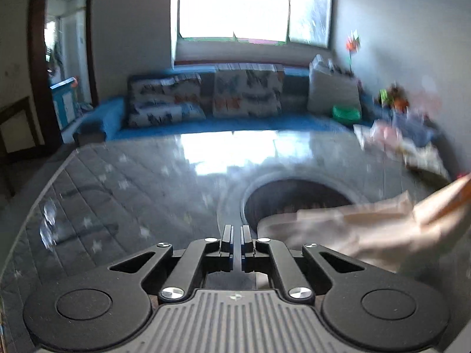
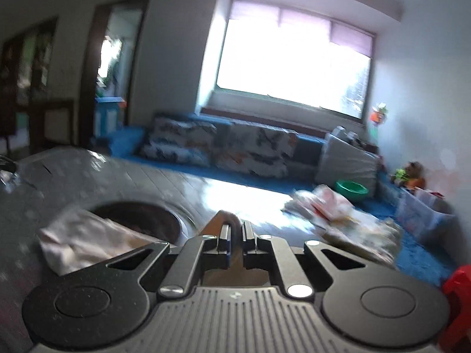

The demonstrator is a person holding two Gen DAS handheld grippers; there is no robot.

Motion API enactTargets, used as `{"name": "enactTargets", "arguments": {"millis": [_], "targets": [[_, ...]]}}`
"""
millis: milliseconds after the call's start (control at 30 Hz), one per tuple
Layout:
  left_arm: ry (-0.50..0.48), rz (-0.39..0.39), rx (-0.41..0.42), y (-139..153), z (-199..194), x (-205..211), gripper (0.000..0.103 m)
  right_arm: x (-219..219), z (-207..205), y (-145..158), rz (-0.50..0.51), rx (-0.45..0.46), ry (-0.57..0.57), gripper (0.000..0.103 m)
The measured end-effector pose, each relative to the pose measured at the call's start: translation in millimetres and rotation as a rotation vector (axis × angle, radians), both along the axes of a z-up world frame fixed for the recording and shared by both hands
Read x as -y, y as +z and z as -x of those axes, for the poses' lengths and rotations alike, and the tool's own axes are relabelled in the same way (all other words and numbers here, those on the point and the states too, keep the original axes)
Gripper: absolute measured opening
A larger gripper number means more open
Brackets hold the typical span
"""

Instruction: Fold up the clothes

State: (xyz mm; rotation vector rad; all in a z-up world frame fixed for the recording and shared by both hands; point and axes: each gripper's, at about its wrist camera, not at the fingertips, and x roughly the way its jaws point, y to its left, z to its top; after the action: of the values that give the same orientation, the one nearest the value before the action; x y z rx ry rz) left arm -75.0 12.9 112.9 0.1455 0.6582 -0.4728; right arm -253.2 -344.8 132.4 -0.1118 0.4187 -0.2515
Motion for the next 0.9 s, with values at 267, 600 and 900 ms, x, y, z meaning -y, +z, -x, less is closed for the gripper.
{"name": "enactTargets", "arguments": {"millis": [267, 600, 900], "targets": [[-0.041, -0.088, -0.085, -53, -12, 47, 0.056, 19, 33, -30, -0.084, -0.100, -0.094, 0.006], [-0.112, -0.119, -0.142, -88, -20, 79, 0.024, 24, 44, -47, -0.094, -0.139, -0.117, 0.006], [-0.152, -0.091, -0.123, -68, 17, 58, 0.011, 28, 60, -41, -0.157, -0.156, -0.097, 0.006]]}}
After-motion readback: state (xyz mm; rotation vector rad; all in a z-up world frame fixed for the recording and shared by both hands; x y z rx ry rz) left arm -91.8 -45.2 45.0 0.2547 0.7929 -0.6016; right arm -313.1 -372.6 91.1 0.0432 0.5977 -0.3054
